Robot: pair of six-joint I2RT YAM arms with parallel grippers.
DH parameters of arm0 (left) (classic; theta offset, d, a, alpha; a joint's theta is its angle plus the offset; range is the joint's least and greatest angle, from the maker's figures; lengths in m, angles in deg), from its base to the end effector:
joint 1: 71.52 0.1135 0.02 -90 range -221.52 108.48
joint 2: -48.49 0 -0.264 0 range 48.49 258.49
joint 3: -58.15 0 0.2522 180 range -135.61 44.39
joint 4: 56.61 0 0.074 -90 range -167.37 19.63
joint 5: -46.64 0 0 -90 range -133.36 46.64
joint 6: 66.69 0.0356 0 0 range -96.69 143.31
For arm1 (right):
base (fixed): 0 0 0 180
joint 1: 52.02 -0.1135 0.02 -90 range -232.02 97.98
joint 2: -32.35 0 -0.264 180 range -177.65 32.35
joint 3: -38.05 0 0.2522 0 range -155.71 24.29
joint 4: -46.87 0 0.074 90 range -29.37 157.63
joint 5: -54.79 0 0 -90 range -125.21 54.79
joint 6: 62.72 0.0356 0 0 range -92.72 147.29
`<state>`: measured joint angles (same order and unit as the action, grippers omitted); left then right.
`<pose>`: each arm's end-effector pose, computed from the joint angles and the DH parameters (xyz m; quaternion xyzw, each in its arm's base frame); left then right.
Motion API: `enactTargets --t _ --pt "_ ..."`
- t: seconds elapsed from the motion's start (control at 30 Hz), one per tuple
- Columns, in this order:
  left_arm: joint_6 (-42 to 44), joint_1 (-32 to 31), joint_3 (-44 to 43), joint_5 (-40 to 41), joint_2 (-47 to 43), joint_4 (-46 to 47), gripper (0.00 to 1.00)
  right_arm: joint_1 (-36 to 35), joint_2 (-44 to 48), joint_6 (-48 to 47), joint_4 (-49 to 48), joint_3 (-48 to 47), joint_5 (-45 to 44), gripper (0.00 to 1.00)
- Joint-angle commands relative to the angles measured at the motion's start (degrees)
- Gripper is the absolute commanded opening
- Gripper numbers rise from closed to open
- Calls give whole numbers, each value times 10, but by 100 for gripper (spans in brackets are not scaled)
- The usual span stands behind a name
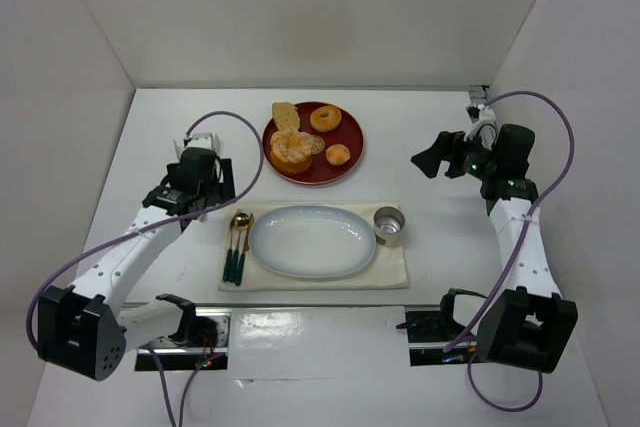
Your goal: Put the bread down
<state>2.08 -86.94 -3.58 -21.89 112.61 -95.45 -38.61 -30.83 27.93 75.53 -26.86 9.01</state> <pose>0.2322 -0.0505 0.2699 -0.1222 0.8898 0.0335 0.4384 0.2409 -0.0319 0.3116 -0.0987 0.8078 0.2650 0.5172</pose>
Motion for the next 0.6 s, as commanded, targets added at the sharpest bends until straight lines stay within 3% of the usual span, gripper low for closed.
enactTargets --t 0.0,0.23,0.4,0.57 --pt "-7 -1 -11 19 13 6 100 3 7 10 2 -31 7 100" --pt "-36 23 -27 61 80 6 100 3 -6 -48 21 -30 64 100" --pt "-37 95 -48 4 115 24 100 3 -13 -108 55 -35 135 100" --pt "-16 136 -58 -42 167 50 99 3 7 -108 41 -22 130 100"
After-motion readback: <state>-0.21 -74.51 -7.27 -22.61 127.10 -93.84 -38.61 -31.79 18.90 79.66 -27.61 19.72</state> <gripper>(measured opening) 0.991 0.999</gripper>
